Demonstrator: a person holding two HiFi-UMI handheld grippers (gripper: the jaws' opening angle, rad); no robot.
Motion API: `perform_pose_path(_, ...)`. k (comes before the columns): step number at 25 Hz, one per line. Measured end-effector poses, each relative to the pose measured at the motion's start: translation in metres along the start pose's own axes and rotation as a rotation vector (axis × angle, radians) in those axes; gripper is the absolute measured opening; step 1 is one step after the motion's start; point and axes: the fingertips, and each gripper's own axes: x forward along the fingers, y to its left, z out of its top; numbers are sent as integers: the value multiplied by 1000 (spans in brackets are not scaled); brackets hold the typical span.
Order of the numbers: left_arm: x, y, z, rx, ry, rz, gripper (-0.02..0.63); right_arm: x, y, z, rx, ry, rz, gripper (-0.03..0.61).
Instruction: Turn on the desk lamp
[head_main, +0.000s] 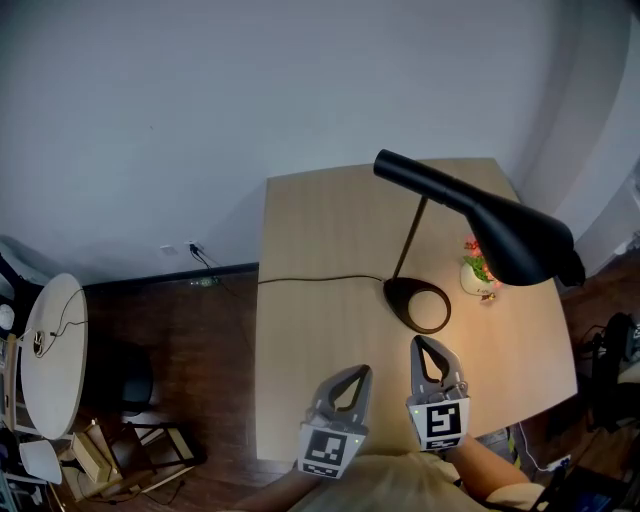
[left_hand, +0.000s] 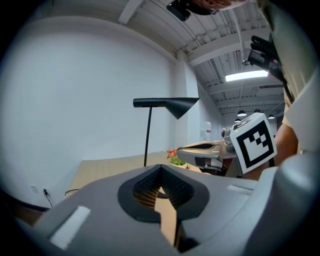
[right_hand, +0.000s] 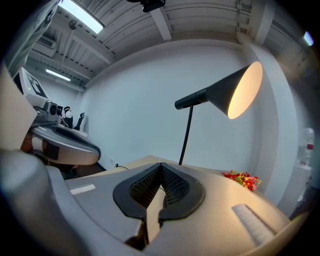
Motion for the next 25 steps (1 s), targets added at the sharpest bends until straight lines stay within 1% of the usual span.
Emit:
perform_pose_path(5, -20, -13, 10, 57, -41, -40, -2, -39, 22, 18, -22, -66, 8, 0)
perform_pose_path(7, -27, -19, 12, 96, -55, -61, -2, -53, 31, 21, -21, -79, 9, 0)
perform_pose_path(9, -34, -23, 13, 117, -63, -75, -2, -65, 38, 23, -22, -80, 2, 0)
perform_pose_path(15, -54, -33, 9, 118, -62, -112, -2, -92, 50, 27, -5, -73, -40, 0)
perform_pose_path(19, -66, -38, 17, 168, -100, -130, -2, -109, 48, 25, 20, -65, -96, 0)
perform_pose_path(23, -78, -45, 13, 159, -92, -151, -2, -124, 52, 28, 15, -77, -124, 0)
perform_pose_path(25, -86, -49, 15, 175, -101, -162, -2, -131, 58, 30, 9, -81, -131, 0)
